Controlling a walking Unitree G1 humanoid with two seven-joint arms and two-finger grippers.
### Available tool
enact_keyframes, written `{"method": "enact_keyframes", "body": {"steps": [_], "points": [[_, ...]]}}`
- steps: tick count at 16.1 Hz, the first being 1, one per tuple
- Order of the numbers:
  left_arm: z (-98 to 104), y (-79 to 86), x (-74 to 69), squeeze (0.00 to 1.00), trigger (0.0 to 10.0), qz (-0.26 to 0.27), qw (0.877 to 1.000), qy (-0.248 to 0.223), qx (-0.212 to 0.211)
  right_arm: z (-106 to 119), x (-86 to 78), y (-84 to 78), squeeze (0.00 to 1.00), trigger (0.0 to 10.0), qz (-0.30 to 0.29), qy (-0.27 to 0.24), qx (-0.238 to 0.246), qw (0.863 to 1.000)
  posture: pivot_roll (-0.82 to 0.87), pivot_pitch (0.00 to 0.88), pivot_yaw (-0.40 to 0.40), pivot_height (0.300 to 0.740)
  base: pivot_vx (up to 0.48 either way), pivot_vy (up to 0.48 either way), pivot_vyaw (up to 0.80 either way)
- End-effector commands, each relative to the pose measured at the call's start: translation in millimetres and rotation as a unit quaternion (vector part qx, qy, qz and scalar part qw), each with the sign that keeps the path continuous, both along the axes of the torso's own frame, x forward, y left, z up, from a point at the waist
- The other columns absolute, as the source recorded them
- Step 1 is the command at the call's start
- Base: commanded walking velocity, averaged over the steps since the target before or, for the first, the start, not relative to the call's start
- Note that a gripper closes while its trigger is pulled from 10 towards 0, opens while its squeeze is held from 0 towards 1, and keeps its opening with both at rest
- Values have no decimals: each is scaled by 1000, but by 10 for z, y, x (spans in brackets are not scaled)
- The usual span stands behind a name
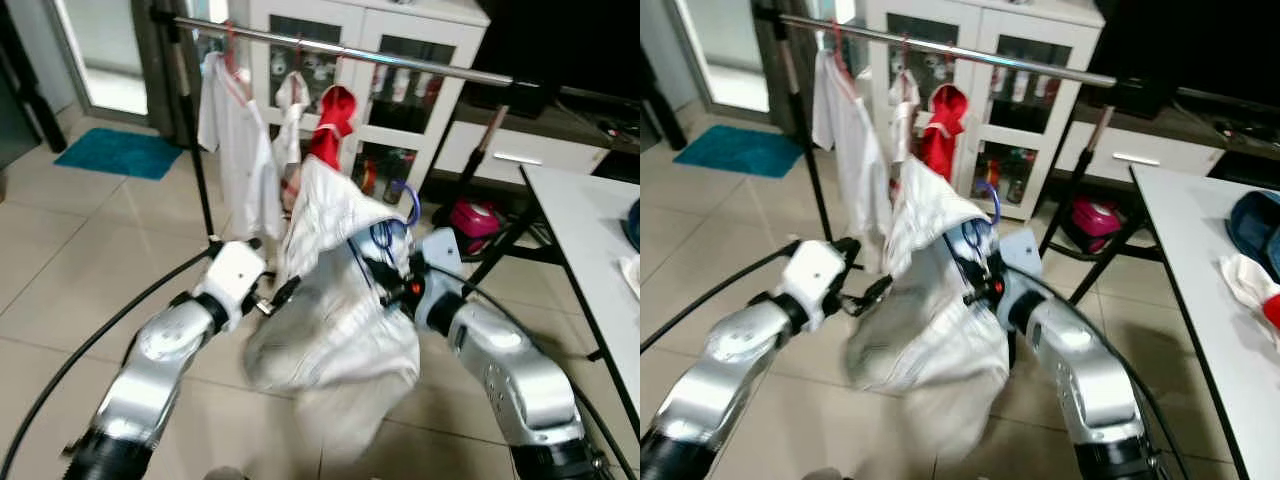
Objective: Hang hanger
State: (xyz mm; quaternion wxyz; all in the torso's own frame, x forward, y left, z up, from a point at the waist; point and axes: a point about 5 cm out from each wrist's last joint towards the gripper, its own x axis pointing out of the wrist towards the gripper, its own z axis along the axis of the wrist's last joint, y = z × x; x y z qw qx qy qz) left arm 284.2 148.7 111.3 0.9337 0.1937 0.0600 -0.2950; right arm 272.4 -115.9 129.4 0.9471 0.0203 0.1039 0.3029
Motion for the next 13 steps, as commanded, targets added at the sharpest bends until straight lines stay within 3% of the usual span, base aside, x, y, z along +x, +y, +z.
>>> {"method": "enact_keyframes", "body": {"steps": [1,2,3,4,5,6,9,13], "points": [[10,-56,57,1000,10000,-16,1000,-13,21,257,24,0,0,0,14,-48,25,998,-23,0,-89,740,0,0,0],[-48,-100,91,1000,10000,-38,999,-11,37,281,10,16,0,0,25,-50,34,998,-29,0,-85,740,0,0,0],[-99,-150,114,894,10000,-59,997,-6,41,304,-5,34,0,0,36,-53,41,997,-33,0,-80,740,0,0,0],[-138,-176,140,467,10000,-68,996,-5,50,326,-9,44,0,0,38,-58,47,996,-33,0,-80,740,0,0,0],[-156,-187,170,169,7373,-72,996,-6,53,353,-6,45,0,0,35,-67,54,996,-42,0,-72,740,0,0,0],[-153,-185,215,0,0,-67,996,-16,55,378,-12,45,0,0,37,-67,67,995,-42,0,-72,740,0,0,0],[-166,-168,265,0,0,-63,995,-36,66,366,-30,13,0,0,36,-65,76,994,-43,0,-69,740,0,0,0],[-138,-148,303,0,0,-53,996,-51,48,381,-11,-23,0,0,15,-79,93,992,-38,0,-73,740,0,0,0]]}}
